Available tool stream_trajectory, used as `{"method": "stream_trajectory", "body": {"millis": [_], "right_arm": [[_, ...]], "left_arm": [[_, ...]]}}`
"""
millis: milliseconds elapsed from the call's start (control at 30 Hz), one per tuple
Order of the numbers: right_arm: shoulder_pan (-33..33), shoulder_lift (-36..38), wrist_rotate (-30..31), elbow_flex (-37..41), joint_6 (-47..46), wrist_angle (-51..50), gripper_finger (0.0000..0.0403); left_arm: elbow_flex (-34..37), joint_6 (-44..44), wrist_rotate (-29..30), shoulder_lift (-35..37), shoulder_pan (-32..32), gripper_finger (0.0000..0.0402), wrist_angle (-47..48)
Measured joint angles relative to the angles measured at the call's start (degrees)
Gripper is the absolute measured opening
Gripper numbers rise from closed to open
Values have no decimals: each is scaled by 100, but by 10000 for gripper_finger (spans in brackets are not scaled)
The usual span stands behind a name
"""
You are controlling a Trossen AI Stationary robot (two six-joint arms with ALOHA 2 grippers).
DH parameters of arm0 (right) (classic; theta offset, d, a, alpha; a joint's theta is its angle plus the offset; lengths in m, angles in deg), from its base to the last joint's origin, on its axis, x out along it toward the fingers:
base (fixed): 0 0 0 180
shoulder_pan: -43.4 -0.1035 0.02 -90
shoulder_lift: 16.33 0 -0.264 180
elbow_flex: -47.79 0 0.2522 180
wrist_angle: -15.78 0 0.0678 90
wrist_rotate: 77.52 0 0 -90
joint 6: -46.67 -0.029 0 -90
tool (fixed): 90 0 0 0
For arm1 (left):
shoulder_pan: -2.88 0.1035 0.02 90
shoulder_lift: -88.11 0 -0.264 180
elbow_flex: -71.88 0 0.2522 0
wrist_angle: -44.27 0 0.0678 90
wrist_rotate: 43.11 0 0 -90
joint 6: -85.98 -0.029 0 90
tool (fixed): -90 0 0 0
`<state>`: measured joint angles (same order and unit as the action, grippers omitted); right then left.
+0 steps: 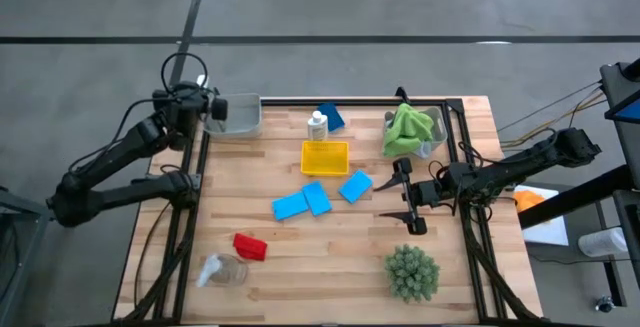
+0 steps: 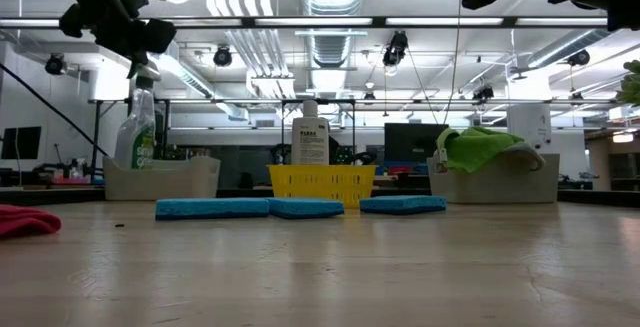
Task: Pick & Place Kitchen Items
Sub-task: Put the green spray bottle into the left gray bin
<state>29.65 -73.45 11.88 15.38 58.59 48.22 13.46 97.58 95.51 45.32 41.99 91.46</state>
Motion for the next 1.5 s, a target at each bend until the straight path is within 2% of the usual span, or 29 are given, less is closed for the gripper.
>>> {"method": "stream_trajectory", "body": {"millis": [500, 700, 800, 1233, 1500], "right_arm": [[0, 0, -57, 2, -13, -2, 283], [0, 0, -65, 2, -13, -2, 283], [0, 0, -74, 2, -13, -2, 283], [0, 0, -99, 3, -15, -2, 283], [0, 0, -100, 4, -15, -41, 283]], "left_arm": [[0, -90, -107, 4, 75, 59, 33], [13, -129, -106, -2, 75, 106, 95], [13, -129, -128, -7, 79, 114, 108], [17, -245, -154, 22, 79, 120, 94], [22, -282, -191, 381, 75, 121, 159]]}}
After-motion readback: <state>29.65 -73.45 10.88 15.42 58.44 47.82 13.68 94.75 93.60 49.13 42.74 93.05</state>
